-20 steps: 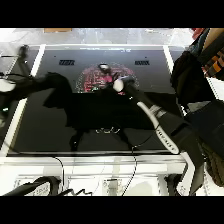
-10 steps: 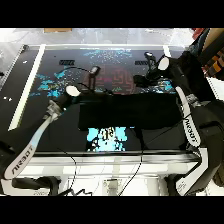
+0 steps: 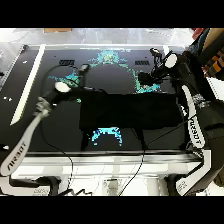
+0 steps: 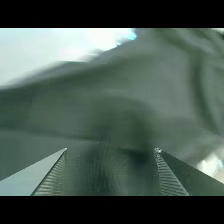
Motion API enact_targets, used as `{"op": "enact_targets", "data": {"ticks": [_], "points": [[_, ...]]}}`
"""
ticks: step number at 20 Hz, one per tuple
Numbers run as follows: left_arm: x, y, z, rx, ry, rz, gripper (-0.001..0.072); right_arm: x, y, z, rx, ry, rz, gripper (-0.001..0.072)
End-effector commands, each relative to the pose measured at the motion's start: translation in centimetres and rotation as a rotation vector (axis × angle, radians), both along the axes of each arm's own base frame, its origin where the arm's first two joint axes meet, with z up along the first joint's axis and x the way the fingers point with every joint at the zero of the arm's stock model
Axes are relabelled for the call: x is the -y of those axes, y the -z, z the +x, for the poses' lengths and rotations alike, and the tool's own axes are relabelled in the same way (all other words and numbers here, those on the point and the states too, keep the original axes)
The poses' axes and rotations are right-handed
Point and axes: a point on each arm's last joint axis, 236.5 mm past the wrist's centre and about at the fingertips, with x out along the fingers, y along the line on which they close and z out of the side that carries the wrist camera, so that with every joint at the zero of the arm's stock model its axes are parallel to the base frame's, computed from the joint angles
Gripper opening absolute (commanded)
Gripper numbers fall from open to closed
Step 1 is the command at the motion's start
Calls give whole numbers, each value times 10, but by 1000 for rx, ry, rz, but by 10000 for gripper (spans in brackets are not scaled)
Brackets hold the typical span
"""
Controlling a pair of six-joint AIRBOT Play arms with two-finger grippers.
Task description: Fold the clothes and pants, and hang the long-sleeved shirts on hangers.
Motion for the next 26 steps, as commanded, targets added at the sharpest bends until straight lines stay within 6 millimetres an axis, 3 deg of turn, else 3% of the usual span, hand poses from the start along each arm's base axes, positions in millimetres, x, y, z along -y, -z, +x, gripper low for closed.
{"op": "enact_targets", "data": {"ticks": [1, 4, 7, 13, 16, 18, 20, 21, 22, 23, 24, 26], "points": [[-107, 17, 4, -139, -111, 50, 619, 1, -1, 1, 12, -13, -5, 22], [-161, 42, -21, -321, -119, 2, 621, -1, -4, 6, 33, -7, 2, 21], [-183, 73, -27, -425, -144, -29, 624, -4, -9, 14, 71, 4, 22, 22], [-151, 142, -29, -544, -111, -24, 623, -25, -16, 19, 113, -13, 50, 22], [-122, 156, -35, -593, -71, -60, 623, -31, -16, 18, 116, -25, 48, 22], [-103, 157, -35, -579, -39, -74, 533, -34, -16, 17, 118, -30, 50, 22], [-90, 157, -35, -559, -20, -65, 496, -34, -16, 17, 117, -31, 50, 21], [-84, 158, -35, -552, -12, -56, 421, -34, -16, 17, 116, -30, 49, 21], [-79, 159, -35, -545, -9, -49, 324, -34, -16, 17, 116, -31, 49, 22], [-76, 159, -35, -544, -3, -46, 144, -34, -15, 17, 114, -31, 49, 22], [-75, 158, -37, -544, 6, -45, 10, -34, -15, 16, 112, -32, 49, 21], [-78, 152, -44, -556, 37, -32, 9, -34, -13, 12, 94, -39, 44, 22]]}}
